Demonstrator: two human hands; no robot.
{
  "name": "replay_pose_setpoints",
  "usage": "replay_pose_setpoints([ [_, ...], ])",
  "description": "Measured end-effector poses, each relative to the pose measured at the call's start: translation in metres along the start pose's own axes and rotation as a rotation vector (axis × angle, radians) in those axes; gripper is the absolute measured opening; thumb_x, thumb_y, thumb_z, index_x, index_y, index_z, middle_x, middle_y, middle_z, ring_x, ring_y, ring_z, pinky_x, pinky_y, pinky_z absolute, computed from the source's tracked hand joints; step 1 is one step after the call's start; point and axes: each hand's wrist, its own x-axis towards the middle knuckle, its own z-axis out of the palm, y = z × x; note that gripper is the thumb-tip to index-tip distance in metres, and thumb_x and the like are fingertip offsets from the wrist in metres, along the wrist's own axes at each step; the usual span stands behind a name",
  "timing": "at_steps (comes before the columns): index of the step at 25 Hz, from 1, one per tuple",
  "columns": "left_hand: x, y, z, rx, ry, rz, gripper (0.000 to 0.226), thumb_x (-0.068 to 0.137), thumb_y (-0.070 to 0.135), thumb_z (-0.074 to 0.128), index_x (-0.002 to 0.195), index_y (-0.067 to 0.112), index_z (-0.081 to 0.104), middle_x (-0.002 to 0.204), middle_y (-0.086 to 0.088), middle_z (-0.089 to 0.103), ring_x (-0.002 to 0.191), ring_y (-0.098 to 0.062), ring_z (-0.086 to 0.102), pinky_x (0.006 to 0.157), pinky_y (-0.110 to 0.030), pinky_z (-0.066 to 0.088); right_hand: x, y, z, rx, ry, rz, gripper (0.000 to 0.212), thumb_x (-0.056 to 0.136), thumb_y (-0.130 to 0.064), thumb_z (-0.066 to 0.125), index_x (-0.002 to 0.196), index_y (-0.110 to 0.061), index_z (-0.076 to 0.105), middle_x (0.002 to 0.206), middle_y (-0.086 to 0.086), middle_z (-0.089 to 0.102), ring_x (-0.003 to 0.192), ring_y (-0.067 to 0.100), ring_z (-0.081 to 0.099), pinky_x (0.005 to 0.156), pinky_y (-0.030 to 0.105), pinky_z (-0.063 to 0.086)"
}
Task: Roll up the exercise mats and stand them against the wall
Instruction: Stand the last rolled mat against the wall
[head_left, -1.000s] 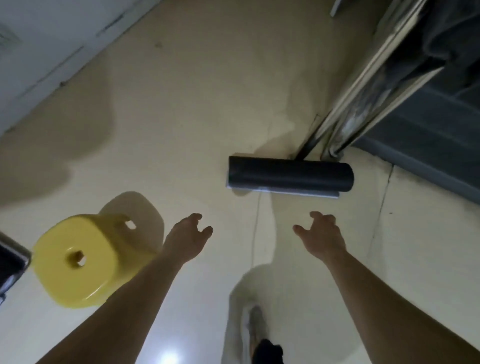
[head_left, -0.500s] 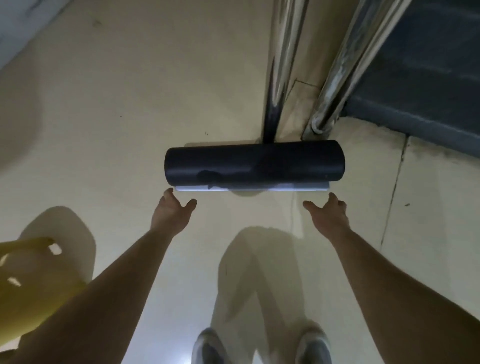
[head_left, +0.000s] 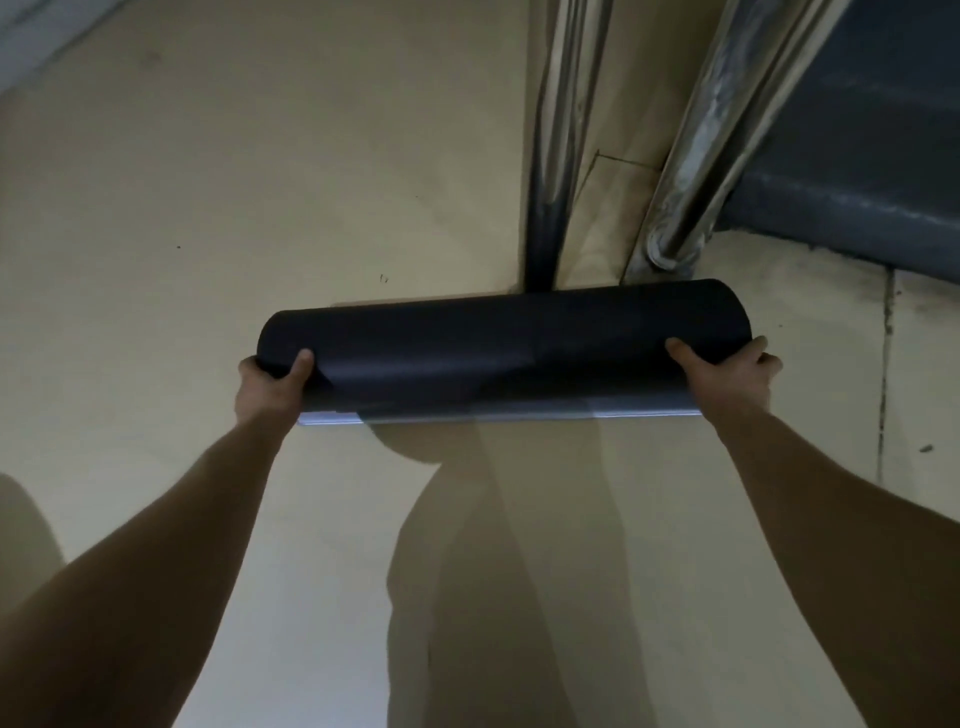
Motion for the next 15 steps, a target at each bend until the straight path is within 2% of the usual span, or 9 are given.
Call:
replay_pose_setpoints([
  [2, -0.001, -0.011, 0.0, -0.063, 0.003, 0.031, 0.075, 0.085, 0.057, 0.071, 0.136, 0.007, 0.048, 0.128, -0.017, 0.063, 0.118, -0.04, 0.059, 0.091, -0.043, 0.048, 0.0, 0.003, 0.0, 0.062, 0.002, 0.011, 0.115, 0.078, -0.06, 0.082, 0.158, -0.005, 0.019, 0.152, 0.024, 0.033, 0.136, 0.047, 0.043, 0.111, 0.051, 0.04],
  [4, -0.001, -0.009, -0.003, -0.089, -0.011, 0.062, 0.086, 0.074, 0.066, 0.075, 0.135, 0.011, 0.05, 0.127, -0.012, 0.064, 0.117, -0.036, 0.061, 0.097, -0.047, 0.051, -0.004, -0.001, 0.0, 0.061, -0.006, -0.017, 0.126, 0.076, -0.059, 0.084, 0.164, -0.014, 0.005, 0.157, 0.023, 0.029, 0.139, 0.046, 0.041, 0.114, 0.052, 0.039],
  [7, -0.003, 0.007, 0.0, -0.092, 0.038, 0.103, 0.097, 0.068, 0.065, 0.082, 0.14, 0.013, 0.042, 0.138, -0.011, 0.054, 0.124, -0.035, 0.055, 0.105, -0.053, 0.047, -0.017, -0.012, 0.005, -0.058, 0.009, -0.09, 0.135, 0.07, -0.072, 0.08, 0.165, -0.031, -0.007, 0.151, 0.023, 0.028, 0.133, 0.051, 0.043, 0.113, 0.056, 0.042],
  [9, -0.005, 0.016, 0.007, 0.027, 0.086, 0.117, 0.113, 0.066, 0.064, 0.084, 0.148, 0.009, 0.03, 0.146, -0.018, 0.042, 0.133, -0.042, 0.045, 0.111, -0.055, 0.041, -0.021, -0.014, 0.009, -0.175, 0.01, -0.14, 0.138, 0.066, -0.076, 0.08, 0.164, -0.036, -0.008, 0.146, 0.026, 0.029, 0.129, 0.053, 0.041, 0.11, 0.058, 0.041],
  [12, -0.001, 0.013, 0.014, 0.274, 0.055, 0.11, 0.138, 0.062, 0.062, 0.088, 0.156, 0.003, 0.005, 0.154, -0.026, 0.027, 0.141, -0.048, 0.031, 0.117, -0.057, 0.032, -0.017, -0.009, 0.012, -0.312, -0.038, -0.182, 0.147, 0.062, -0.068, 0.089, 0.163, -0.034, -0.013, 0.147, 0.029, 0.024, 0.129, 0.052, 0.035, 0.108, 0.06, 0.039],
  [14, 0.0, 0.019, 0.013, 0.416, 0.082, 0.201, 0.136, 0.066, 0.06, 0.086, 0.158, 0.006, 0.002, 0.16, -0.026, 0.017, 0.147, -0.047, 0.019, 0.121, -0.056, 0.022, -0.015, -0.009, 0.014, -0.331, -0.032, -0.178, 0.15, 0.061, -0.065, 0.091, 0.163, -0.032, -0.015, 0.151, 0.029, 0.02, 0.133, 0.052, 0.033, 0.109, 0.061, 0.037],
  [15, -0.002, 0.028, 0.014, 0.523, 0.083, 0.353, 0.126, 0.071, 0.058, 0.083, 0.159, 0.01, 0.006, 0.163, -0.024, 0.014, 0.15, -0.043, 0.015, 0.122, -0.057, 0.017, -0.016, -0.011, 0.016, -0.313, -0.013, -0.161, 0.151, 0.061, -0.065, 0.091, 0.162, -0.031, -0.015, 0.154, 0.028, 0.018, 0.135, 0.053, 0.033, 0.109, 0.062, 0.038],
])
